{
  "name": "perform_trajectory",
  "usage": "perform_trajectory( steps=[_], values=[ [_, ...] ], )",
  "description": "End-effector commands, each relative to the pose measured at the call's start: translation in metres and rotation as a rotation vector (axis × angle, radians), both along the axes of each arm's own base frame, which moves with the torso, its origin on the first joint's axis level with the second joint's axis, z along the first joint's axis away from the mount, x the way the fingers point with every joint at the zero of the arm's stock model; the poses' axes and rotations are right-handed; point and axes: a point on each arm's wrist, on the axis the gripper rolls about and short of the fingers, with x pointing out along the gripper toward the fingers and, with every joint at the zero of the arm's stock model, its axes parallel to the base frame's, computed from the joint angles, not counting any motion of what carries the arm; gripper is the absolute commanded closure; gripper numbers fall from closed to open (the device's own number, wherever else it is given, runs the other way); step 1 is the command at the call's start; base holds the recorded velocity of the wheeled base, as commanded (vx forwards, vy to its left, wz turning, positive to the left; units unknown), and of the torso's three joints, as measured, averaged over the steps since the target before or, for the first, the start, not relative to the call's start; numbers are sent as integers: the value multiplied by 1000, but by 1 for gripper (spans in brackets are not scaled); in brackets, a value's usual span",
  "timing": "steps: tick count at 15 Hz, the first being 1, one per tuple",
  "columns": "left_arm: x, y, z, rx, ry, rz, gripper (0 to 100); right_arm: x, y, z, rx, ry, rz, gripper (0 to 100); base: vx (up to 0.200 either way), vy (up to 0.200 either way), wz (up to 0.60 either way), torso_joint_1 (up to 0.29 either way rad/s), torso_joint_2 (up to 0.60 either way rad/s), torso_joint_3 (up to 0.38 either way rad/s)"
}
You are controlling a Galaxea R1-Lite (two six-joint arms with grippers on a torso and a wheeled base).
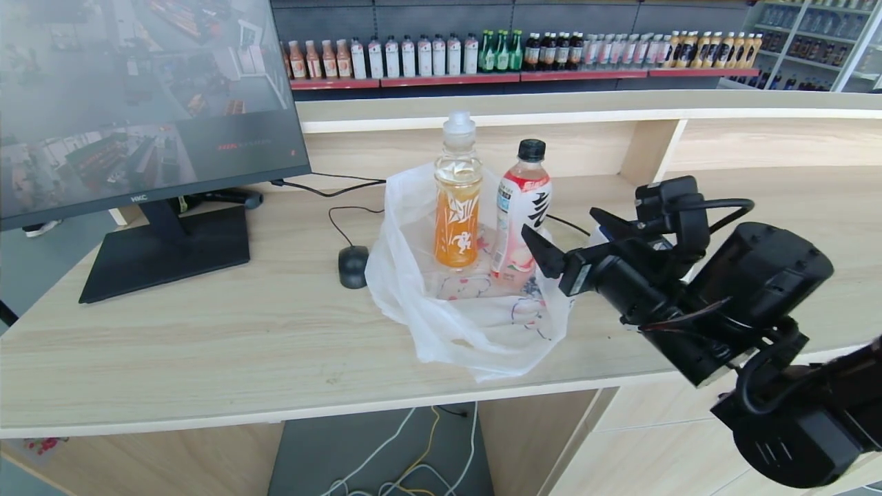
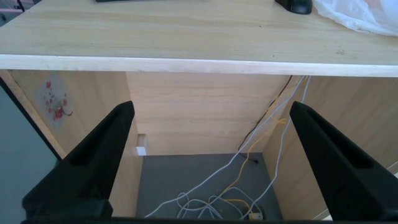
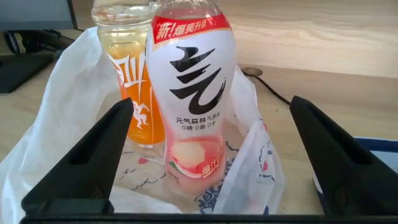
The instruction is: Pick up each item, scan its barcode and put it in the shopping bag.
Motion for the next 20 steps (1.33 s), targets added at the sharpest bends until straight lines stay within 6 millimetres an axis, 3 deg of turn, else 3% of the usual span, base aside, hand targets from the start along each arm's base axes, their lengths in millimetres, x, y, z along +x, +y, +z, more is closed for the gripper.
perform_trajectory(
  steps=[1,4,6,10,12,16,20],
  values=[
    [0,0,0,0,-1,1,0,-60,-48,23,29,-52,-39,0,0,0,0,0,0,0],
    [0,0,0,0,-1,1,0,-140,-98,3,21,-34,-69,0,0,0,0,0,0,0],
    [0,0,0,0,-1,1,0,-175,-116,-9,34,-31,-69,0,0,0,0,0,0,0],
    [0,0,0,0,-1,1,0,-208,-132,-27,52,119,-21,0,0,0,0,0,0,0],
    [0,0,0,-2,-1,1,0,-226,-141,-48,32,252,-22,0,0,0,0,0,0,0],
    [0,0,0,0,-1,0,0,-265,-161,-89,-88,345,43,0,0,0,0,0,0,0],
    [0,0,0,-2,-1,0,0,-276,-167,-103,-114,358,35,0,0,0,0,0,0,0]
  ],
)
